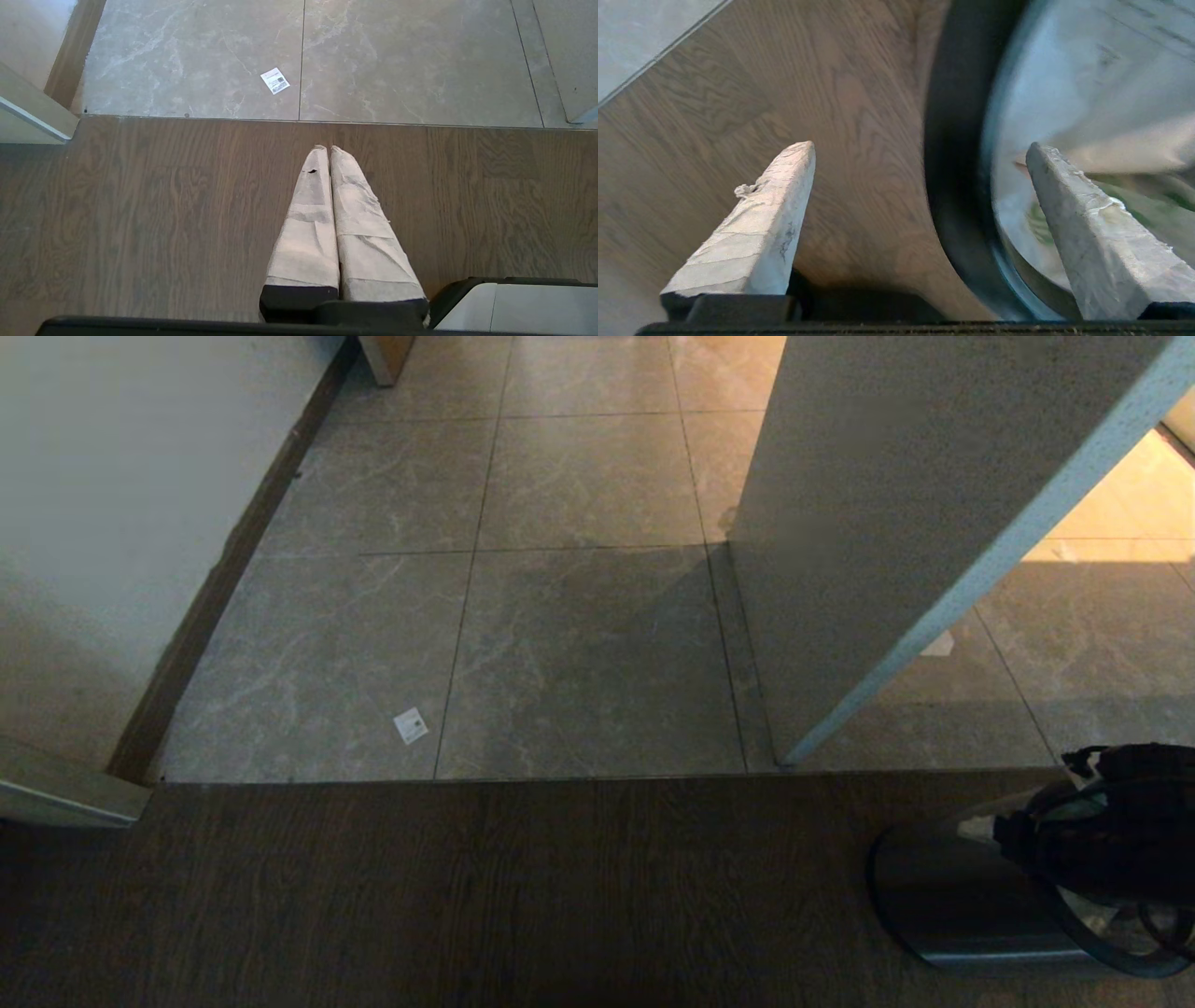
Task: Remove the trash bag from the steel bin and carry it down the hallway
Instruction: Place the outer trash can on the ground
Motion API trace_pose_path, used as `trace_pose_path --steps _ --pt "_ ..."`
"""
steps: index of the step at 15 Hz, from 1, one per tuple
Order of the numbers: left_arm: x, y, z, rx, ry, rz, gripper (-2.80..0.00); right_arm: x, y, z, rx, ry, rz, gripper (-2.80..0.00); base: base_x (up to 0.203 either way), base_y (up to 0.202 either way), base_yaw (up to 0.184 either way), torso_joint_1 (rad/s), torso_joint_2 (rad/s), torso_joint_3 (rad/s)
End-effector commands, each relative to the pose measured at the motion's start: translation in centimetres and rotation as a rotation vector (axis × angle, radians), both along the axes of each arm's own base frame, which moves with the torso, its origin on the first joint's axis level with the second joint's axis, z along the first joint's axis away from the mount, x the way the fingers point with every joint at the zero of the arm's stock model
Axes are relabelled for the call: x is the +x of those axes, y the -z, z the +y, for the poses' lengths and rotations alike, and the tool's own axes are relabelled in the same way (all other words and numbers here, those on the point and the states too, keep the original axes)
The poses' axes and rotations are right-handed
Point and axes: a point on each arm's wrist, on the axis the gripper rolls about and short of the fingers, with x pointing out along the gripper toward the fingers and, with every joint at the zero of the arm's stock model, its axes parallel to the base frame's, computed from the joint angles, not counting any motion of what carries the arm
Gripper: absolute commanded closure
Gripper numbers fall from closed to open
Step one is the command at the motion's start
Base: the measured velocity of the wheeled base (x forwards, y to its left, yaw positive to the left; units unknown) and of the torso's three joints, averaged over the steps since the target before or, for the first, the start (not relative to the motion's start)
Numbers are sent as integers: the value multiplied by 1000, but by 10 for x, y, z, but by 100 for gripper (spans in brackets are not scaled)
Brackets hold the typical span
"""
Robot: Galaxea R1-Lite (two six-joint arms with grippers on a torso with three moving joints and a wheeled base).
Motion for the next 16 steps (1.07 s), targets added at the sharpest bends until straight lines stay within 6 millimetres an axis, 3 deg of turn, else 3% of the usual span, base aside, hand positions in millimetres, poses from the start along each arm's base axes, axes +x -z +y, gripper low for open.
trace_pose_path --steps 1,4,5,11,16 --pt "0 0 0 0 1 0 0 5 14 2 16 -12 31 -280 0 0 0 0 0 0" --pt "0 0 0 0 -1 0 0 10 20 1 29 -2 32 -280 0 0 0 0 0 0" --pt "0 0 0 0 -1 0 0 11 21 0 30 -3 33 0 0 0 0 0 0 0" --pt "0 0 0 0 1 0 0 9 10 -1 -24 -30 12 0 0 0 0 0 0 0" --pt "0 0 0 0 -1 0 0 -1 -20 -10 -88 -24 -33 0 0 0 0 0 0 0"
